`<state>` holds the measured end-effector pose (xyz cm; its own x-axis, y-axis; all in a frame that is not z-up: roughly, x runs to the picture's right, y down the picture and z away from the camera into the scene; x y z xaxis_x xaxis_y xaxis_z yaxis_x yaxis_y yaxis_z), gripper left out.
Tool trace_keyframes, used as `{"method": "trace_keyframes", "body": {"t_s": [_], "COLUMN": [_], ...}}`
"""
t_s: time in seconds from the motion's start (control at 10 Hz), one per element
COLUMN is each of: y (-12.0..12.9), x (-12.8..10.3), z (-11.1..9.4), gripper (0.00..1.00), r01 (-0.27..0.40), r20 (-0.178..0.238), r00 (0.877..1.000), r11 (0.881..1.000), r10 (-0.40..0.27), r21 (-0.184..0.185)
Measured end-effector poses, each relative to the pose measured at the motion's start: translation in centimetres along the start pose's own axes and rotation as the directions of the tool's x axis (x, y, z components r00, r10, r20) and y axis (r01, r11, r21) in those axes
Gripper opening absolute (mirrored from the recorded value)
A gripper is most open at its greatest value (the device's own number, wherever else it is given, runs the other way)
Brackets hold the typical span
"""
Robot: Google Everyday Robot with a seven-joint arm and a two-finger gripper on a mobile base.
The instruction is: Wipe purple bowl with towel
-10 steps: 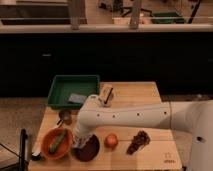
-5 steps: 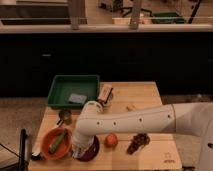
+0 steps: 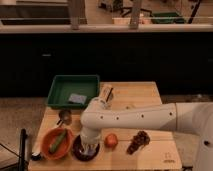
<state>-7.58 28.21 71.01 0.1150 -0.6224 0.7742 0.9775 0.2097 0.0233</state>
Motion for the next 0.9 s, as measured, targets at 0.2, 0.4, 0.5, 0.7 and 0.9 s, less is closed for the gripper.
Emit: {"method": "trace_keyframes", "body": {"t_s": [0.2,0.4,0.5,0.7,0.9], "y": [0.1,-0.2,-1.1,-3.5,-5.6], "x": [2.1,4.0,4.3,3.6,1.6], "z": [0.2,0.1,0.1,0.3,0.3], "gripper": [0.0,0.0,0.0,0.0,0.0], "r01": [-0.035,-0.047,-0.03,0.031,0.115], "r20": [-0.003,-0.017,-0.023,-0.029,-0.028], "r00": [0.999,0.999,0.999,0.999,0.993], "r11": [0.999,0.998,0.999,0.999,0.993], "r10": [0.035,0.046,0.029,-0.033,-0.117], "r21": [-0.028,-0.042,-0.044,-0.043,-0.038]}}
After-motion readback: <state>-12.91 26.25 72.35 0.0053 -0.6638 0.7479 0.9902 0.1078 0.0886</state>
